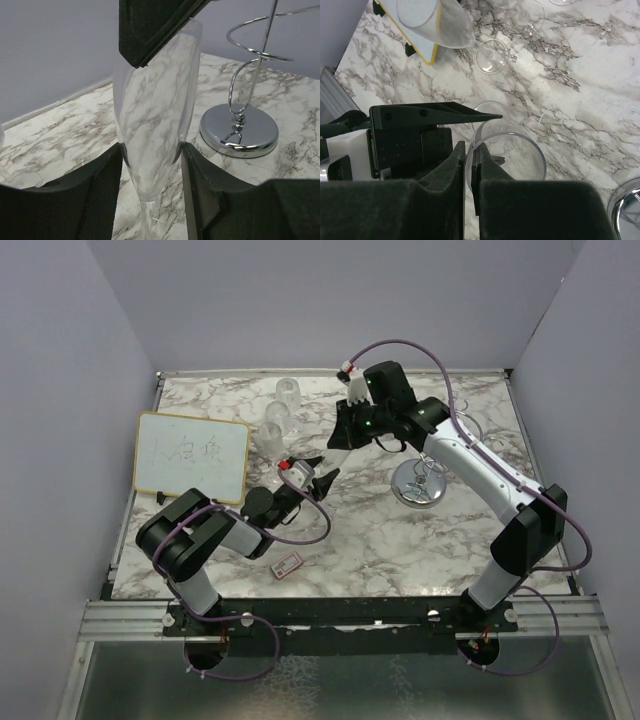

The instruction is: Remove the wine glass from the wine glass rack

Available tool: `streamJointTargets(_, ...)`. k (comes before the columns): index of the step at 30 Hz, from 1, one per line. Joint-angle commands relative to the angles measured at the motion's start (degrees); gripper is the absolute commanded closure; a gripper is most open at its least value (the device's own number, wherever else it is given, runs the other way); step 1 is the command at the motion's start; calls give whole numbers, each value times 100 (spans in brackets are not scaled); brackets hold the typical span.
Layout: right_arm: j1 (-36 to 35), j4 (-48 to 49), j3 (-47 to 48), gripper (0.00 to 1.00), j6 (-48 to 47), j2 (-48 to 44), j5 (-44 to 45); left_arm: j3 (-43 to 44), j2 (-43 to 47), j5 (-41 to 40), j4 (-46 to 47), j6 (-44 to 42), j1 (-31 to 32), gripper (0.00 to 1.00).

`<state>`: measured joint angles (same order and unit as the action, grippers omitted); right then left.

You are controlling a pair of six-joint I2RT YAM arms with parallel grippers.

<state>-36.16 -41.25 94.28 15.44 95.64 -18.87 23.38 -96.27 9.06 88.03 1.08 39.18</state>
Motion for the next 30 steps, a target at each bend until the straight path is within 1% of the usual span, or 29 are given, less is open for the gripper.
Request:
streamJointTargets(1,-87,286,298,99,-349,271,507,-162,345,-671,1238,75,16,63)
streamJointTargets(6,-95,220,684,99,-602,582,849,-450,644,-1185,927,75,20,63)
streamJointTargets(8,-100,189,848,99,-674,712,916,-578,846,-1169,689,75,22,63)
streamJointTargets(12,-102,223,1059,99,-780,897,899,-651,1492,-1237,-401,75,20,63)
streamJointTargets(14,-101,250,1133,99,-729,917,730,-651,1659,-1218,-691,75,23,63)
streamJointTargets(18,-100,174,1166,99,-520,828,0,-563,1446,-931,-410,75,30,63)
streamJointTargets(20,-101,238,949,99,-428,622,-326,-537,1363,-746,-251,75,28,63)
streamJointTargets(21,-100,260,850,99,-399,502,-380,-524,1376,-724,-258,75,21,16)
streamJointTargets(22,-101,291,746,99,-387,385,-374,-473,1403,-706,-367,75,20,3)
streamJointTargets(23,-100,312,649,99,-384,279,-350,-413,1434,-671,-528,1123,20,1)
streamJointTargets(24,-101,342,554,99,-379,167,-315,-359,1476,-600,-722,1305,20,1)
streamJointTargets(26,-102,397,358,99,-378,-5,-290,-260,1568,-507,-1012,1375,21,1)
streamJointTargets(28,-95,506,150,99,-385,-130,-278,-257,1706,-482,-1082,1312,20,4)
streamJointTargets(30,-101,648,17,99,-411,-180,-110,-318,1854,-700,-1134,1285,24,1)
